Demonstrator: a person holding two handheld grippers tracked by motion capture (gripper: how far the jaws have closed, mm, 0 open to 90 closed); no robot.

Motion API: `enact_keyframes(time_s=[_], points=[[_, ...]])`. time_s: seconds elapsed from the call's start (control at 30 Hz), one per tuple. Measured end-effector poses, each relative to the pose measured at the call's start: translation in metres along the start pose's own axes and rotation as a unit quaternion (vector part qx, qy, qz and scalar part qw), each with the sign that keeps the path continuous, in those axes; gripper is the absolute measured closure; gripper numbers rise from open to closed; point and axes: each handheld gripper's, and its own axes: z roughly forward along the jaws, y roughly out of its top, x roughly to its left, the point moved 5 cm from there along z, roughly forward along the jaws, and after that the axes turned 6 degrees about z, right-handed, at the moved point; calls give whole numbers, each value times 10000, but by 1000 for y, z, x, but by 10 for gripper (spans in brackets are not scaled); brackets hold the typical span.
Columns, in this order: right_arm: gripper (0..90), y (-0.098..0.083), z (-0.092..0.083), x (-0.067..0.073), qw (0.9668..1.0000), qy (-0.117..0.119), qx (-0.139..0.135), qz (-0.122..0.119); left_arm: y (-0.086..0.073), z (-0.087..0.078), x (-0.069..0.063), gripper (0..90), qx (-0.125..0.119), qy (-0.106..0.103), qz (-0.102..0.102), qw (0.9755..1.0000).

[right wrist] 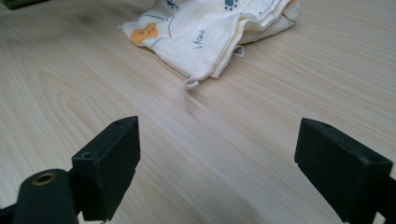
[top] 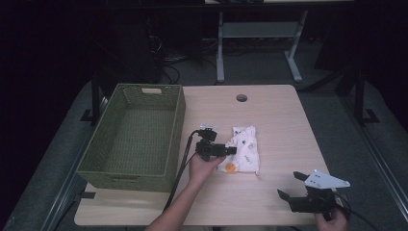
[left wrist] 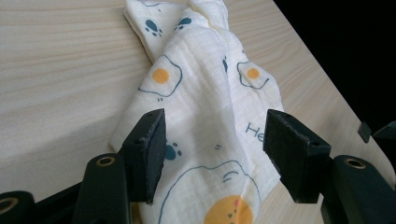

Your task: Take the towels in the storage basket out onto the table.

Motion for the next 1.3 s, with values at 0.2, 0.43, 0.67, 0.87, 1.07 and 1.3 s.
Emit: enact_keyframes(time_s=[0.2, 0.43, 0.67, 0.87, 1.07, 1.3], points=[[140, -1, 3, -1, 10000, 2, 49, 26, -5, -8, -1, 386, -64, -33, 71, 9999], [140, -1, 4, 0, 10000, 7, 68, 52, -13, -17, 0, 362, -90, -58, 162, 9998], [140, -1, 5, 0, 10000, -1, 75, 16, -23, -21, 3, 324, -69, -150, 139, 9998], [140, -1, 5, 0, 10000, -13, 80, -2, -31, -27, 0, 320, -50, -160, 239, 9996], [140, -1, 6, 1, 10000, -13, 98, -1, -39, -33, -3, 318, -45, -148, 356, 9992], [140, -1, 6, 1, 9999, -17, 106, -11, -48, -41, -5, 313, -34, -239, 416, 9988]])
